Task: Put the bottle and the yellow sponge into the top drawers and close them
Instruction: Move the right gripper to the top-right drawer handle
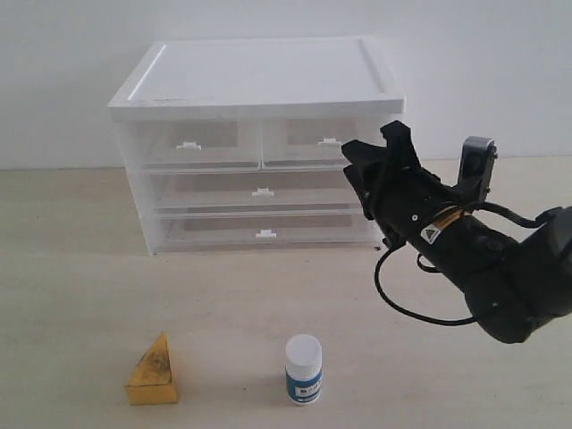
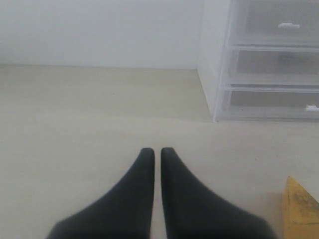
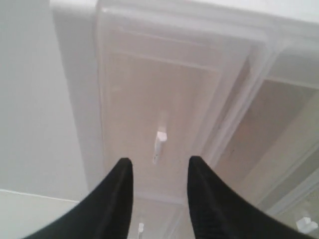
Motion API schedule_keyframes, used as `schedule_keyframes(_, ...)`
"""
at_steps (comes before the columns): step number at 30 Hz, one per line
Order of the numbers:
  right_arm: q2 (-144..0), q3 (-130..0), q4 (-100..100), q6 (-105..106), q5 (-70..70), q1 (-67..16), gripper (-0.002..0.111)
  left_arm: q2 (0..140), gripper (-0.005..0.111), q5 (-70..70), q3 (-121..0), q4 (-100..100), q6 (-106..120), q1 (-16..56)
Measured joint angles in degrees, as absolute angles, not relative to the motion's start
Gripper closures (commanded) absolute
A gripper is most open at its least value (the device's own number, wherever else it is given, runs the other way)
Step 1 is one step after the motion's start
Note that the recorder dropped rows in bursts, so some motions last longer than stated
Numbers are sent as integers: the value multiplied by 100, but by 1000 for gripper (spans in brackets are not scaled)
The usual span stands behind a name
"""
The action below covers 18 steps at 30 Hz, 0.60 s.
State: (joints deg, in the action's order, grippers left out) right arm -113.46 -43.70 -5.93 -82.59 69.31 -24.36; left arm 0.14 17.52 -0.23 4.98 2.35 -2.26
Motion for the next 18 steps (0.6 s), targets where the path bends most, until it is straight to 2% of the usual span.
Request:
schedule_keyframes(7,-11346,-4404,89,-8131,6931,-2845,76,14,103,1752,-23,498,235,-226)
schedule_keyframes(18,-11721,-4907,246,-8162,6976,-2909,76,14,103,1752,-23,498,235,-226)
